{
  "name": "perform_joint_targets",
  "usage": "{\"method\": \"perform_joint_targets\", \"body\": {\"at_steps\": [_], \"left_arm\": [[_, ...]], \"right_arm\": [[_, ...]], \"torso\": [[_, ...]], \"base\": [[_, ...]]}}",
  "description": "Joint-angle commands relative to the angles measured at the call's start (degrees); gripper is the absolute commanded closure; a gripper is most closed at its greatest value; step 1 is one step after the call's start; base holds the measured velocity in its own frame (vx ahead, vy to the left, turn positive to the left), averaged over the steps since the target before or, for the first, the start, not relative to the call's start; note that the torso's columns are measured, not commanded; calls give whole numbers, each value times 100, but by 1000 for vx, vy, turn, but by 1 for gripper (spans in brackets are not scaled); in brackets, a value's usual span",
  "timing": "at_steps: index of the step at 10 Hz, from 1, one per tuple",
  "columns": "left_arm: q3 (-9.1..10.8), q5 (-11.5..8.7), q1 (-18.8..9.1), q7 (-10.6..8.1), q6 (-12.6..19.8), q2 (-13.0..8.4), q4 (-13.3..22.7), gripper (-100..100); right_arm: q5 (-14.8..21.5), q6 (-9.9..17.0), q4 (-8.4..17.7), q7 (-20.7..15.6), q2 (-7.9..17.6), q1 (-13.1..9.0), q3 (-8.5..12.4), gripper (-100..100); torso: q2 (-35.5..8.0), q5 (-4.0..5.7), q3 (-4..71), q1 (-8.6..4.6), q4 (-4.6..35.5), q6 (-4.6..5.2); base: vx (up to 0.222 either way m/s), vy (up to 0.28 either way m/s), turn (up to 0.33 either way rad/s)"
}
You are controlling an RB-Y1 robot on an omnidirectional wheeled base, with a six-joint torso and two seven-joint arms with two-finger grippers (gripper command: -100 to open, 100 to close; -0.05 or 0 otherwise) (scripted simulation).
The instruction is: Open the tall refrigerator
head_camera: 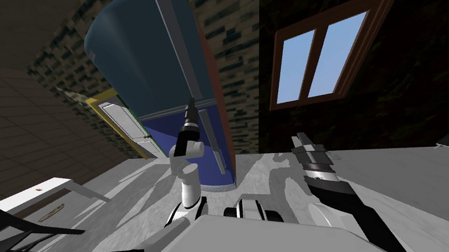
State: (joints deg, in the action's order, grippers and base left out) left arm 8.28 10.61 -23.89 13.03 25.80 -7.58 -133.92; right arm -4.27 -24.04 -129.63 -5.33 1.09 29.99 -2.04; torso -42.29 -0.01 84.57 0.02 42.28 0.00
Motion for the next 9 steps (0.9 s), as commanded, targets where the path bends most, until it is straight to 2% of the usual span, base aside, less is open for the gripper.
{"method": "perform_joint_targets", "body": {"at_steps": [1, 4, 7, 8, 9], "left_arm": [[29, 14, -361, 62, 379, 118, 53, -100], [49, 27, -633, 110, 664, 390, 84, -100], [58, 34, -753, 131, 790, 717, 95, -100], [96, 54, -732, 140, 776, 650, 75, -100], [54, 247, -739, 152, 923, 688, -63, -100]], "right_arm": [[0, 0, 0, 0, 0, 0, 0, 0], [0, 0, 0, 0, 0, 0, 0, 0], [0, 0, 0, 0, 1, 0, 1, 0], [0, 0, 0, 0, 1, 0, 0, 0], [0, 0, 0, 0, 0, 0, 0, 0]], "torso": [[1, 1, 1, 1, 0, 2], [7, 17, 7, -32, -1, 17], [14, 34, 10, -68, -7, 37], [15, 36, 9, -78, -12, 41], [15, 32, 11, -66, -9, 32]], "base": [[10, -37, 41], [4, -30, 29], [8, -12, 17], [1, 7, 26], [9, 45, -128]]}}
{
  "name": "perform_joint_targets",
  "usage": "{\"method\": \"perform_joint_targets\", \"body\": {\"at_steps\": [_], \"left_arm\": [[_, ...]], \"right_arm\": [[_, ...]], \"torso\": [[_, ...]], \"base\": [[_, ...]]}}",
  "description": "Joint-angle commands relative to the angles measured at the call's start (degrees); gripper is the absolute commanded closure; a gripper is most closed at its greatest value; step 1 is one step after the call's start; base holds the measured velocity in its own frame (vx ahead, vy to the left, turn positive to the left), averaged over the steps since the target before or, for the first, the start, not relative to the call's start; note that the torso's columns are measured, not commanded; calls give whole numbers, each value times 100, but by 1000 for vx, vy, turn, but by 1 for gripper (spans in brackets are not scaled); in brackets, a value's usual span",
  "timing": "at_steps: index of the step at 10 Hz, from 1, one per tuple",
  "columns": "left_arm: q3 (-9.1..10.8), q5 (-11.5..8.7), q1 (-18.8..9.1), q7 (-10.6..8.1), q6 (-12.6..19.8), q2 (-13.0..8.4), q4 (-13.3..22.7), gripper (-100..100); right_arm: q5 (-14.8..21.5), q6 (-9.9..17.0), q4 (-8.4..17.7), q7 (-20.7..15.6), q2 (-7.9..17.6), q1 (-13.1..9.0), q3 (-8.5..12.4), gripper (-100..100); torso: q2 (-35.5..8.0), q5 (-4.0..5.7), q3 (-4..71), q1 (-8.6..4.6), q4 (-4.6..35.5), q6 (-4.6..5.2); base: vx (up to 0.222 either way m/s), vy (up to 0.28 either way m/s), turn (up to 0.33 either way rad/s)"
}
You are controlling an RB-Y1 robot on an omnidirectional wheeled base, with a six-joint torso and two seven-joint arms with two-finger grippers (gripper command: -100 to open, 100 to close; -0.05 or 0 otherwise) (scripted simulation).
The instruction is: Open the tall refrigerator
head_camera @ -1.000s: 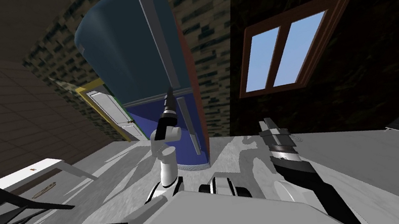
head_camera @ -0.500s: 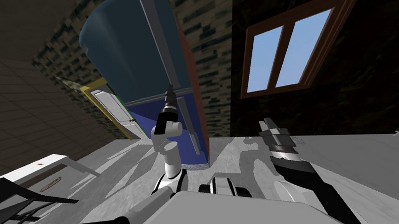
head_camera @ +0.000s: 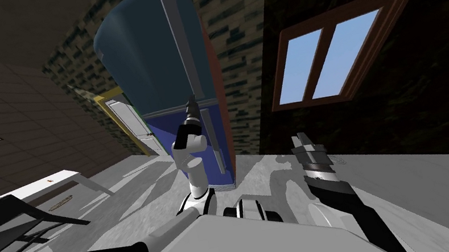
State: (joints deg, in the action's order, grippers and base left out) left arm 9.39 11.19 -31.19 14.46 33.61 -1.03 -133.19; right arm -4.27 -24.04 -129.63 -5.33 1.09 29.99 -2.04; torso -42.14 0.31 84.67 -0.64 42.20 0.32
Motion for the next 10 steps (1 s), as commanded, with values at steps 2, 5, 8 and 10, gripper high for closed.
{"method": "perform_joint_targets", "body": {"at_steps": [2, 5, 8, 10], "left_arm": [[-171, 566, -28, 26, 425, 99, -407, -100], [-285, 943, -47, 44, 708, 166, -679, -100], [-456, 1472, -75, 70, 1132, 265, -1086, -100], [-513, 1697, -84, 79, 1274, 298, -1222, -100]], "right_arm": [[0, 0, 0, 0, 1, 0, 0, 0], [0, 0, 0, 0, 1, 1, 0, 0], [0, 0, 0, 0, 1, 0, 1, 0], [0, 0, 0, 0, 1, 0, 1, 0]], "torso": [[12, -2, 11, 18, 3, 3], [10, -35, 7, 70, -3, -31], [11, -38, 8, 80, -4, -31], [10, -41, 9, 88, -2, -33]], "base": [[36, 87, -293], [31, 58, -114], [39, 95, -216], [20, 90, -164]]}}
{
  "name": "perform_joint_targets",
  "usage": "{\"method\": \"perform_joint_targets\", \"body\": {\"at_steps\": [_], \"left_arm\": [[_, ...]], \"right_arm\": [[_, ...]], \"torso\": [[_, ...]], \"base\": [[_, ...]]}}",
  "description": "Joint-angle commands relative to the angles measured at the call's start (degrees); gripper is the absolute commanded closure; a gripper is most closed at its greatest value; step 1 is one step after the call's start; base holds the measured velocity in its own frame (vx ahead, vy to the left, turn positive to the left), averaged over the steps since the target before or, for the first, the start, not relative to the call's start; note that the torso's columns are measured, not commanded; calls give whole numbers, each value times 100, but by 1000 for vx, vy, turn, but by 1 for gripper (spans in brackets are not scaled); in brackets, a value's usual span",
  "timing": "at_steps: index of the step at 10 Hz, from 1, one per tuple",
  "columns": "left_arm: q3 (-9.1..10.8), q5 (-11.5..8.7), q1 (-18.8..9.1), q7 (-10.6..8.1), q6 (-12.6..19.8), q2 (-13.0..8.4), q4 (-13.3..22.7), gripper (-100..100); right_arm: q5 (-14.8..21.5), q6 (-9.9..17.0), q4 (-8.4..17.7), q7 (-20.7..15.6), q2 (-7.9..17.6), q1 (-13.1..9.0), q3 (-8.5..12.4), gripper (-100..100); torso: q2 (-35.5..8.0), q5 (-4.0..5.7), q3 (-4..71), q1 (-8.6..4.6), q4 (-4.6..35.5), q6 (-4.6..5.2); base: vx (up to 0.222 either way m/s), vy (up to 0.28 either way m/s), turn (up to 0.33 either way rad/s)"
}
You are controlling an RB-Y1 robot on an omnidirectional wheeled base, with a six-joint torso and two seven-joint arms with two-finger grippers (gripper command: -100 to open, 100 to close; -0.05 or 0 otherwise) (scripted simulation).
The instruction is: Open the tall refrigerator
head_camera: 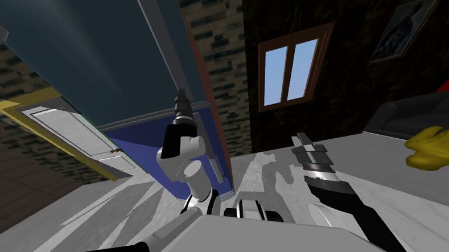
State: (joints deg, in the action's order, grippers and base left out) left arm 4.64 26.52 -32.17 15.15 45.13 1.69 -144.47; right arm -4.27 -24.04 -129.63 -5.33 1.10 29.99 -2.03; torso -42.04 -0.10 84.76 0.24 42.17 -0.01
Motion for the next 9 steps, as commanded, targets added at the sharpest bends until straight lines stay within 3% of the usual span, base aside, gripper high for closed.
{"method": "perform_joint_targets", "body": {"at_steps": [1, 2, 3, 4, 9], "left_arm": [[-94, 354, 5, 18, 264, 59, -230, -100], [-67, 248, -14, 14, 183, 39, -158, -100], [20, -20, 24, 1, -20, -8, 41, 100], [20, -24, 24, 1, -20, -8, 41, 100], [304, -920, 70, -43, -727, -173, 720, 100]], "right_arm": [[0, 0, 0, 0, -1, 0, 0, 0], [0, 0, 0, 0, -1, 0, 0, 0], [0, 0, 0, 0, -1, 1, 0, 0], [0, 0, 0, 0, -2, 1, -1, 0], [0, 0, 0, 0, -2, 1, -1, 0]], "torso": [[-2, 1, -2, -12, -2, -4], [-5, 4, -6, -16, 1, -1], [-7, 5, -7, -21, 0, -1], [-19, 12, -15, -41, 6, -3], [-27, 10, -21, -23, 12, 1]], "base": [[10, 48, -117], [4, 25, -30], [-29, -57, 284], [-29, -82, 172], [-25, -93, 228]]}}
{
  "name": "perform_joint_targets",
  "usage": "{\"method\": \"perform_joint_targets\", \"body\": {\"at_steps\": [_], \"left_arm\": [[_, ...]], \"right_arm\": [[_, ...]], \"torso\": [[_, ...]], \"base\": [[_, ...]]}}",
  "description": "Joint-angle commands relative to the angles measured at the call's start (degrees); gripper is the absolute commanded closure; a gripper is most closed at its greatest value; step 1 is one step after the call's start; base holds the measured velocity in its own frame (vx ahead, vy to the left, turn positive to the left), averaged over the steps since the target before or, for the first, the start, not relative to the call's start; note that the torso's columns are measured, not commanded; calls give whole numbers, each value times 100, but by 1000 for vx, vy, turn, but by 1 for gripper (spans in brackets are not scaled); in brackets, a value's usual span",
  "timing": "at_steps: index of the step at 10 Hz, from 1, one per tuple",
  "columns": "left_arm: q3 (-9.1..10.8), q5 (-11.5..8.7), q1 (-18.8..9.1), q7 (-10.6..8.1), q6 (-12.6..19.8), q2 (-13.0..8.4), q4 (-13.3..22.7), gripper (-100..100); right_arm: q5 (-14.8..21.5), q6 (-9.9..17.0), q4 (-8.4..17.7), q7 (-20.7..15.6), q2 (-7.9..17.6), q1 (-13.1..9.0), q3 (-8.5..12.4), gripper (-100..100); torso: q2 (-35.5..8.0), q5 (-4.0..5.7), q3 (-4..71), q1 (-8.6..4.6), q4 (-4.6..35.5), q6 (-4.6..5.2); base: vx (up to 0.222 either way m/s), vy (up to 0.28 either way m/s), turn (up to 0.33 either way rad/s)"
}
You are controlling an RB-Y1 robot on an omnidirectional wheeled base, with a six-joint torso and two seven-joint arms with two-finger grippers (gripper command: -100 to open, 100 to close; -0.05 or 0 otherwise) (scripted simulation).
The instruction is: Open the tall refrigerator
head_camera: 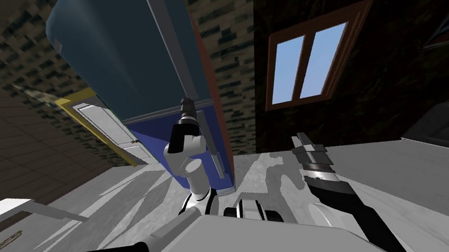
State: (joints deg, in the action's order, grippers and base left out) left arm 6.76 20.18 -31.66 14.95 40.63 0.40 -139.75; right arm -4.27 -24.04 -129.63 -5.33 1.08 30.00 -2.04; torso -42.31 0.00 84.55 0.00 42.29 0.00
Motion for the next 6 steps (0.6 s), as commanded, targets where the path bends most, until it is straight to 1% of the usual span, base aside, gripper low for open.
{"method": "perform_joint_targets", "body": {"at_steps": [1, 2, 3, 4, 5, 6], "left_arm": [[91, -333, 20, -22, -277, -44, 249, 100], [91, -333, 20, -22, -277, -44, 249, 100], [148, -521, 29, -31, -419, -77, 384, 100], [205, -700, 38, -40, -561, -110, 520, 100], [262, -859, 48, -49, -702, -143, 656, 100], [225, -756, 41, -40, -587, -126, 556, 100]], "right_arm": [[0, 0, 0, 0, 0, -1, -1, 0], [0, 0, 0, 0, 0, -1, 0, 0], [0, 0, 0, 0, 1, -1, 0, 0], [0, 0, 0, 0, 1, 0, 1, 0], [0, 0, 0, 0, 0, 0, 1, 0], [0, 0, 0, 0, 0, 0, 0, 0]], "torso": [[-1, 2, 0, -7, 0, 4], [-1, 0, 0, 5, 0, 0], [5, -6, 3, 19, -1, -1], [6, -5, 4, 12, -2, -3], [2, 1, 2, -4, -1, -2], [-4, 4, -2, -12, 1, -1]], "base": [[-29, -65, -103], [-12, -17, 31], [-14, -25, 119], [-26, -58, 233], [-44, -80, 315], [-22, -40, 64]]}}
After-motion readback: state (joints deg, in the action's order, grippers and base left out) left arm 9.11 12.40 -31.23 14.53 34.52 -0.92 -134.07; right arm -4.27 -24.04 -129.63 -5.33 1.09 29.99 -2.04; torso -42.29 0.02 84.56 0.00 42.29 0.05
